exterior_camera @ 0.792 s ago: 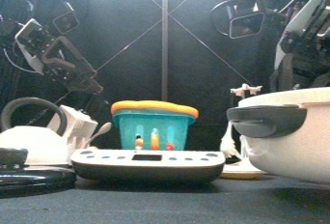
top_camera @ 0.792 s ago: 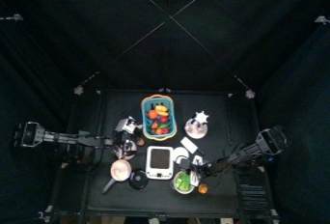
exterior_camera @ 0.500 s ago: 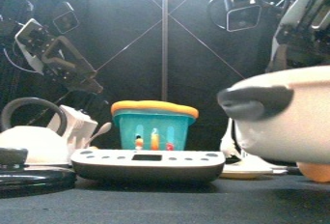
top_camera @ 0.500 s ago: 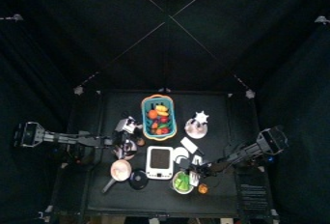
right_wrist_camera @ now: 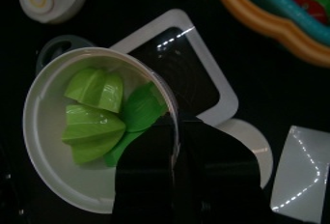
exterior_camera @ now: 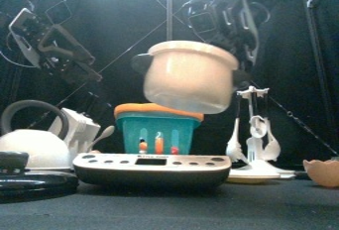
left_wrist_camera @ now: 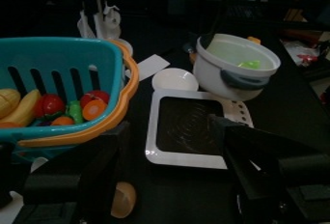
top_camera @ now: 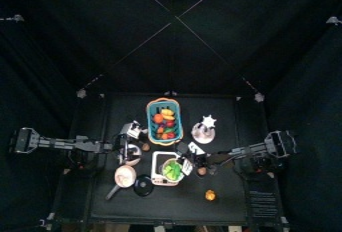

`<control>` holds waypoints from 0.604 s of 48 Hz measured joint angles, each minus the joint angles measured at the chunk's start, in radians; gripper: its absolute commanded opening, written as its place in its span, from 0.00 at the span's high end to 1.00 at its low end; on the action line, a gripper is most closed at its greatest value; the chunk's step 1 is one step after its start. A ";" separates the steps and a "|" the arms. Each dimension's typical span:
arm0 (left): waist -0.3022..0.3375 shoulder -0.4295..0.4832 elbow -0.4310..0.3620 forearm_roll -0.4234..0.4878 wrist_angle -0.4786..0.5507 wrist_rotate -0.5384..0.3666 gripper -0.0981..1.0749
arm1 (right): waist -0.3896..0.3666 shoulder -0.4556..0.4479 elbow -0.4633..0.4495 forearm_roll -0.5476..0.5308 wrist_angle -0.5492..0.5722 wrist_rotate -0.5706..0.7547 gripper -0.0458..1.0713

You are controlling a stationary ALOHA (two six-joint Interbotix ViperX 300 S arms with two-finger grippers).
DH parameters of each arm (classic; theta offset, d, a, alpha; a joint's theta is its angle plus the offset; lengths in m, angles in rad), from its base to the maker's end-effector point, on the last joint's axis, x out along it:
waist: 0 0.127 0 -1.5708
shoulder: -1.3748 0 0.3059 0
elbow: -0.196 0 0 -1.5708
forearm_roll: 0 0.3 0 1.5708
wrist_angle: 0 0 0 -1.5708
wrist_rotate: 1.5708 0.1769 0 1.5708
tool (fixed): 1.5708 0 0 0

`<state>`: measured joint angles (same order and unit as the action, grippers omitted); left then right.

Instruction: Place pot onto stove

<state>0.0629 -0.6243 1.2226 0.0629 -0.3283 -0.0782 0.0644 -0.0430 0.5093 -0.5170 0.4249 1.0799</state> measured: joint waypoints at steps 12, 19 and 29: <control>0.000 0.000 0.008 0.000 0.000 0.000 0.08 | -0.034 0.089 -0.067 0.008 -0.006 -0.002 0.60; 0.000 0.000 0.008 0.000 0.000 0.000 0.08 | -0.037 0.109 -0.080 0.021 -0.005 -0.002 0.60; 0.000 0.000 0.008 0.000 0.000 0.000 0.08 | -0.035 0.115 -0.080 0.037 0.012 -0.002 0.58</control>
<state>0.0629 -0.6243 1.2303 0.0629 -0.3283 -0.0782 0.0291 0.0721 0.4295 -0.4801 0.4372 1.0784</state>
